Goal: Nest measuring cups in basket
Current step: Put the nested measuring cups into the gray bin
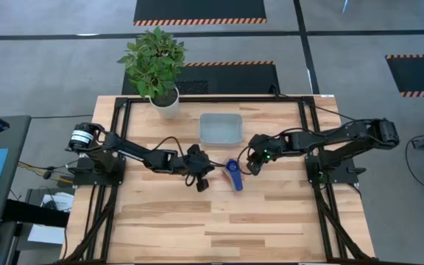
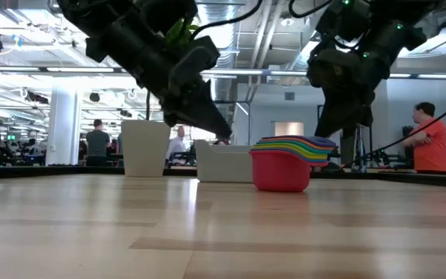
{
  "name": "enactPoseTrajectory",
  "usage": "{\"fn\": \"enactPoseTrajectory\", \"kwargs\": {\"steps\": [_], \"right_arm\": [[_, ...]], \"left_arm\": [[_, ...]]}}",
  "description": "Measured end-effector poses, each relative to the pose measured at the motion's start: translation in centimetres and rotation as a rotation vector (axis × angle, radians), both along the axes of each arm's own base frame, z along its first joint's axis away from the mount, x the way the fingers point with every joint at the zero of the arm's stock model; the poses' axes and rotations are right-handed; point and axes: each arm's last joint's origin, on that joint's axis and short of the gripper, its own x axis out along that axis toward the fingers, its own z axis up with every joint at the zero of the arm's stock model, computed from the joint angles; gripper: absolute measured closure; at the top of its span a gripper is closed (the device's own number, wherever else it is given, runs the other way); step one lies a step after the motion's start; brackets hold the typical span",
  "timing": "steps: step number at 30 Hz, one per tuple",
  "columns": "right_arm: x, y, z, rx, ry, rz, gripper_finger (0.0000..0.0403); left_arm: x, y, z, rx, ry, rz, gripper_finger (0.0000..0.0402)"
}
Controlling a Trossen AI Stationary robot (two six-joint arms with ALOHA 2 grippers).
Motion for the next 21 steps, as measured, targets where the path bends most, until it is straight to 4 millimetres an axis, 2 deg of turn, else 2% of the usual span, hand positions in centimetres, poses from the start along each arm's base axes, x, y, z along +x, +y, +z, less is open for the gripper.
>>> {"fn": "enactPoseTrajectory", "kwargs": {"steps": [4,12,21], "right_arm": [[-0.1,0.2,-0.1,0.019,0.011,-0.019,0.0373],[0.0,0.9,0.0,0.010,-0.005,-0.086,0.0390],[0.1,2.4,0.0,0.057,-0.025,-0.133,0.0395]], "left_arm": [[0.4,-0.1,0.4,0.024,-0.015,-0.013,0.0400],[0.6,-0.4,-1.2,-0.006,0.034,-0.012,0.0400],[0.9,-0.6,-1.0,-0.026,-0.014,0.008,0.0401]]}}
